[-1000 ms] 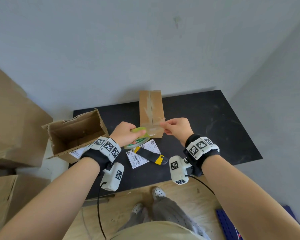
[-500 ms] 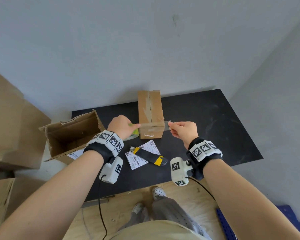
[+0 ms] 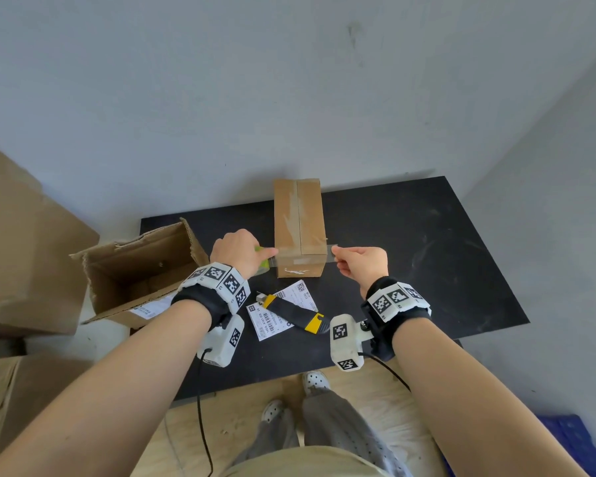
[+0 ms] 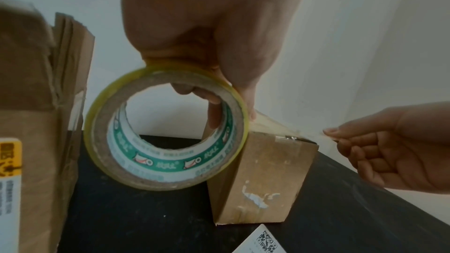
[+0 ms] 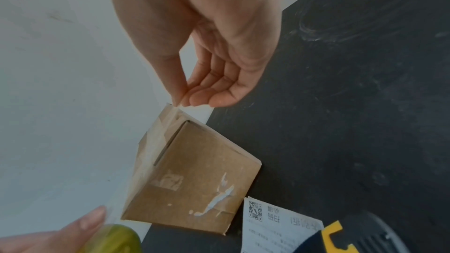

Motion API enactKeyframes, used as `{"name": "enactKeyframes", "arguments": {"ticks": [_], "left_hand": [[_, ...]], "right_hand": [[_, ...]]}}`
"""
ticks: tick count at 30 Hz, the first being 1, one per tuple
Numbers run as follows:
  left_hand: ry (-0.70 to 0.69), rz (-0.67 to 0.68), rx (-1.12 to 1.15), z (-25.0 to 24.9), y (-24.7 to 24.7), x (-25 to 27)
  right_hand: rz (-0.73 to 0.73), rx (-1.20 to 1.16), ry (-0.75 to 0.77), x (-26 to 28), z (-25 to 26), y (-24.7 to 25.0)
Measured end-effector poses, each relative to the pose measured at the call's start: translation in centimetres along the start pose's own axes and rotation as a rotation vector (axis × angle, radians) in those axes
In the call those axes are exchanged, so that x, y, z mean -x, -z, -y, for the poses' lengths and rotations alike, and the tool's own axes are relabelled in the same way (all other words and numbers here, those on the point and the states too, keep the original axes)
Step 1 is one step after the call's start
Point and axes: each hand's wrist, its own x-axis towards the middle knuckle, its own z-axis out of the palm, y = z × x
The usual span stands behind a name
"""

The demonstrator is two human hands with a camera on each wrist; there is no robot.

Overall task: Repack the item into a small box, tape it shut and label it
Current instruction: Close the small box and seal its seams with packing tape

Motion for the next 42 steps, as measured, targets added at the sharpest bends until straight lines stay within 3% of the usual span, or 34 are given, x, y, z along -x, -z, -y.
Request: {"name": "enactKeyframes", "arguments": {"ticks": [23,33,39,42], "left_hand": [[-0.036,0.049,0.04,0.4,-1.2,-1.4],[0.076,0.062,0.144,-1.1,-1.3,-0.6],[0.112,0.065,0.208,-3.1,-2.2,0.0],[0.104,0.057,0.19,-2.9,-1.9,0.2]], "right_hand": [[-0.049,0.245,-0.03,-1.8,-0.8,-0.2],[-0.065,0.48,0.073,-1.7,0.4,0.8],[-0.101,0.497,0.031,-2.0,1.3,2.8],[-0.126,0.551,0.175,-1.7,1.4,3.1]]}}
